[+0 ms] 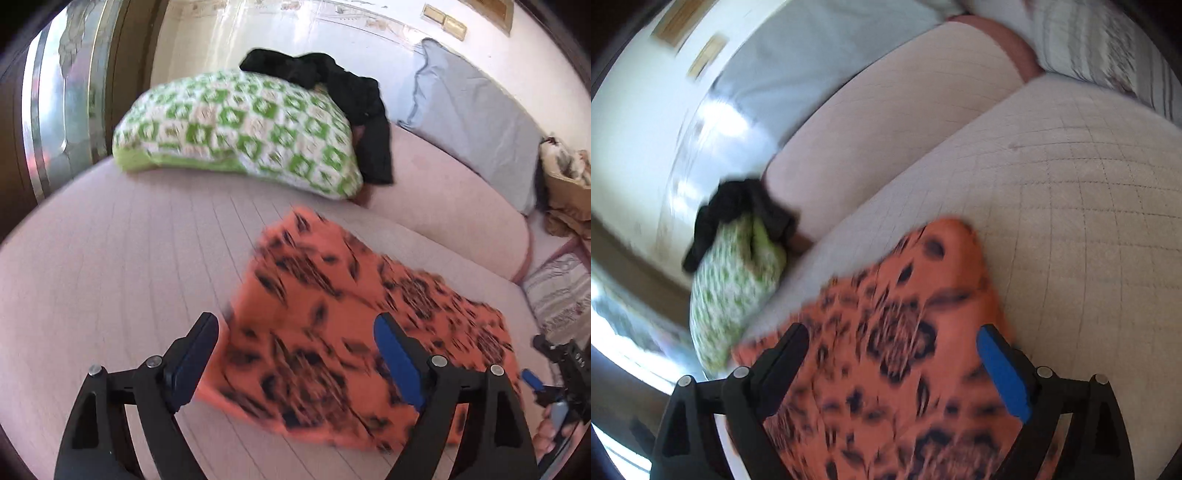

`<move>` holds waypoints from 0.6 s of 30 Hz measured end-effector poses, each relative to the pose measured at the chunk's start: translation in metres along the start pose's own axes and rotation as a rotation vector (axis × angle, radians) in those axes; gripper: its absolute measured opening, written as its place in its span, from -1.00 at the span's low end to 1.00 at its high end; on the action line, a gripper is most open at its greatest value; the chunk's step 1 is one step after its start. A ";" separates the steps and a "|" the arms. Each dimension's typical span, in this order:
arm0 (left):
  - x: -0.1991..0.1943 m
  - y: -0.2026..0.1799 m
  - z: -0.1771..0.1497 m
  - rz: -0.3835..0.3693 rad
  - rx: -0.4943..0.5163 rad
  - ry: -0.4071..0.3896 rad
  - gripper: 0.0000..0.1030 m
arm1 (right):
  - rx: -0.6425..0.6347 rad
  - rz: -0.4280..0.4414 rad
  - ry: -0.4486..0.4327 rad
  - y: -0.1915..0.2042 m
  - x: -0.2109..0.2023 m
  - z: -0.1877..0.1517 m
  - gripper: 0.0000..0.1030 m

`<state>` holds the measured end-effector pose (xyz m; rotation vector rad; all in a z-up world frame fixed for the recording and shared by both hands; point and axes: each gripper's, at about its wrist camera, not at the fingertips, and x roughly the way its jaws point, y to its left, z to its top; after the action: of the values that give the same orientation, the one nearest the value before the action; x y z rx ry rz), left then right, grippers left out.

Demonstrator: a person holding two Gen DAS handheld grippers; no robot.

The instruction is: Fold small clothes

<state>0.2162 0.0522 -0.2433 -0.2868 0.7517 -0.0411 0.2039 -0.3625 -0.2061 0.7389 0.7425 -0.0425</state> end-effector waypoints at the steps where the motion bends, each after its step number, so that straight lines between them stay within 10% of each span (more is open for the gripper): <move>1: 0.002 0.000 -0.010 0.019 -0.003 0.019 0.68 | -0.020 0.015 0.024 0.007 -0.001 -0.013 0.81; 3: 0.020 0.000 -0.021 0.055 -0.006 0.121 0.68 | -0.062 0.024 0.064 0.021 -0.003 -0.039 0.74; 7: 0.044 0.008 -0.021 0.125 0.015 0.192 0.68 | -0.176 -0.041 0.136 0.039 0.015 -0.069 -0.39; 10: 0.062 0.017 -0.021 0.248 0.060 0.224 0.68 | -0.151 -0.122 0.304 0.029 0.057 -0.086 -0.38; 18: 0.026 0.059 -0.012 0.191 -0.095 0.156 0.68 | -0.045 -0.050 0.297 0.019 0.040 -0.083 -0.36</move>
<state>0.2236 0.1026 -0.2847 -0.3038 0.9343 0.1545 0.1899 -0.2878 -0.2617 0.6911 1.0417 0.0399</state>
